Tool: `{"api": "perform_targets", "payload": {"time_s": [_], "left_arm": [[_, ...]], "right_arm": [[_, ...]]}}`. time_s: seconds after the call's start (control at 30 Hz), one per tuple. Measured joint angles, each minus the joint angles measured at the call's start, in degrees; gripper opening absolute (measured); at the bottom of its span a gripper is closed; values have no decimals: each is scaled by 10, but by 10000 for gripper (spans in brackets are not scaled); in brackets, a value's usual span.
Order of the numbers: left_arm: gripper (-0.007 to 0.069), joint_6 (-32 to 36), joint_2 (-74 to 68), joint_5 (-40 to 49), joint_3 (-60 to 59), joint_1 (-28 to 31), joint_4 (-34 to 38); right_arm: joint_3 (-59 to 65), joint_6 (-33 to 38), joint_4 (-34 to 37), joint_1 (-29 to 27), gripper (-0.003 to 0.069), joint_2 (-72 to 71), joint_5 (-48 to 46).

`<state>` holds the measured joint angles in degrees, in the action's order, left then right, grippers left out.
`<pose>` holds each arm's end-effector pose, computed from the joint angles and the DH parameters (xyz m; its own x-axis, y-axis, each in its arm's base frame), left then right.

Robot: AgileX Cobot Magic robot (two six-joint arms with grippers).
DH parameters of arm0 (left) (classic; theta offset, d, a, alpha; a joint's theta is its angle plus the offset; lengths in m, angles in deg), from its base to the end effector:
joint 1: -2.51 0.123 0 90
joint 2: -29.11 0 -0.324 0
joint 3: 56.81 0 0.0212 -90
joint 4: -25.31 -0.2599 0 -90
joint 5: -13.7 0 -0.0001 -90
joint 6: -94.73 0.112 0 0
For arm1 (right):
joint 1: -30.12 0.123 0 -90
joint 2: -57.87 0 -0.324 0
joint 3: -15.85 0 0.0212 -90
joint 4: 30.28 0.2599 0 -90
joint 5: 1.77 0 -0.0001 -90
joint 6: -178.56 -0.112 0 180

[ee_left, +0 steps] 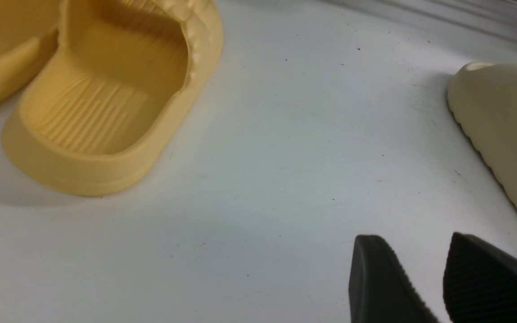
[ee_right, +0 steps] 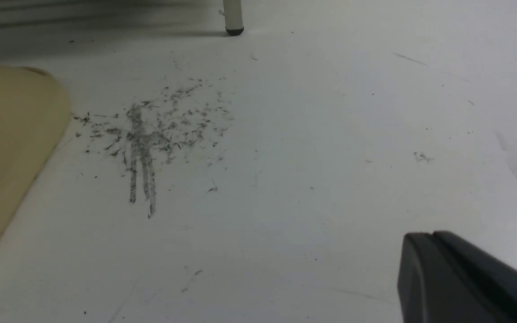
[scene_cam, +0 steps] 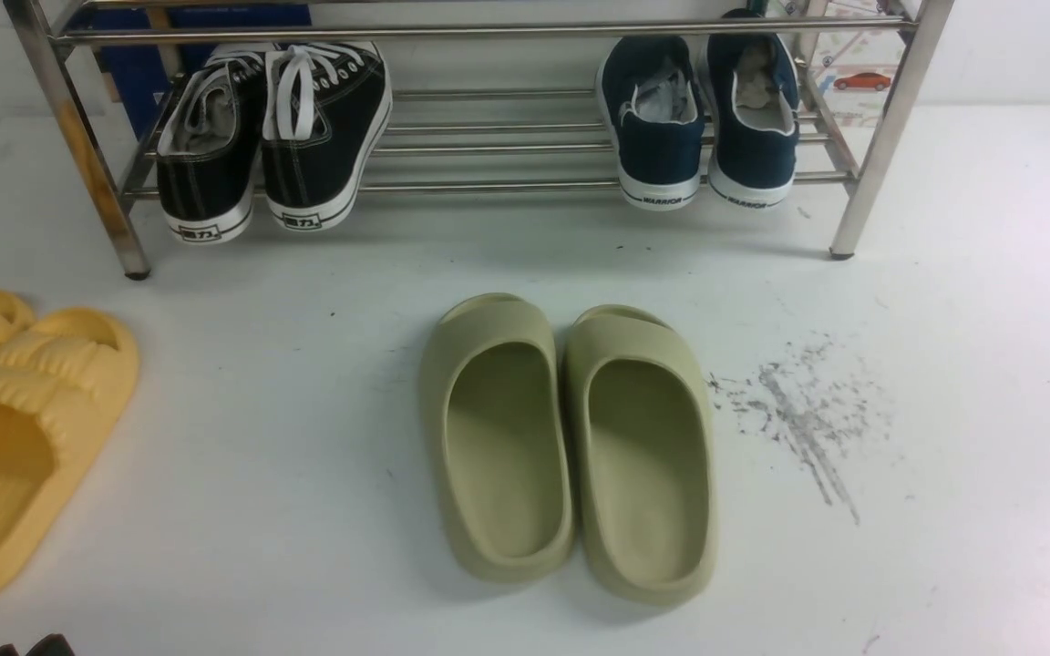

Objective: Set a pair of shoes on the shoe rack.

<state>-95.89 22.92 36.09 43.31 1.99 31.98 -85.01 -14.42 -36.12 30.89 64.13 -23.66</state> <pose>0.0419 -0.0053 0.1616 -0.3157 -0.2857 -0.9048 -0.0419 0.9568 -0.2876 0.0422 -0.0037 0.1671 -0.2899 0.1276 -0.9485 0.0615 0.9915 0.1146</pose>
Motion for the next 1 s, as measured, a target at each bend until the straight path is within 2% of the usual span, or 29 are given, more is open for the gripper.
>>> {"api": "perform_targets", "payload": {"time_s": [1.0], "left_arm": [[239,0,0,0,0,0,0]], "right_arm": [[0,0,0,0,58,0,0]]}}
